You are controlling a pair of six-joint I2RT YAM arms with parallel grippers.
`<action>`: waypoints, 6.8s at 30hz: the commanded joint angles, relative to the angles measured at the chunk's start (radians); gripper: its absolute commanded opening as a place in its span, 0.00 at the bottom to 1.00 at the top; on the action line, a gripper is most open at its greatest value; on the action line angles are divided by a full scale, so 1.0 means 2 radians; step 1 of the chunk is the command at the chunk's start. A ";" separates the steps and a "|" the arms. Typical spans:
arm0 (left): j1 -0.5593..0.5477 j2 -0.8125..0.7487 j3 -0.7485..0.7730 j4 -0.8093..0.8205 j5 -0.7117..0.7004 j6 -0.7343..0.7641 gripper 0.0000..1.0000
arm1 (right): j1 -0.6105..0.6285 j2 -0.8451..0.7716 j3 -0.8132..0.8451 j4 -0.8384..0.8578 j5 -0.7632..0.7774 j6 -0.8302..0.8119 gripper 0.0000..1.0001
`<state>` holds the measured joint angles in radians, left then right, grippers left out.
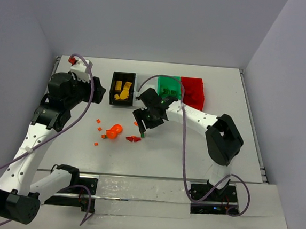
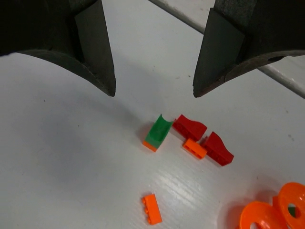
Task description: Sort the legos into containers by color
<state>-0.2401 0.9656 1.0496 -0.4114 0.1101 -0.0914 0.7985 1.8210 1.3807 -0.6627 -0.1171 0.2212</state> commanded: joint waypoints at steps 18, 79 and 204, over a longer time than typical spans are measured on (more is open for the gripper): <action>0.003 0.008 -0.011 -0.001 0.009 0.010 0.75 | 0.005 0.092 0.069 -0.008 -0.013 0.029 0.62; 0.003 0.020 -0.026 -0.005 0.046 0.015 0.75 | -0.041 0.059 0.047 -0.012 -0.105 0.010 0.19; -0.095 0.046 -0.071 0.076 0.550 -0.050 0.00 | -0.026 -0.193 -0.007 0.073 -0.438 -0.137 0.19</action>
<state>-0.4240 1.0679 0.8665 -0.2433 1.2037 -0.2259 0.7483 1.4498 1.3287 -0.5096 -0.9737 -0.0312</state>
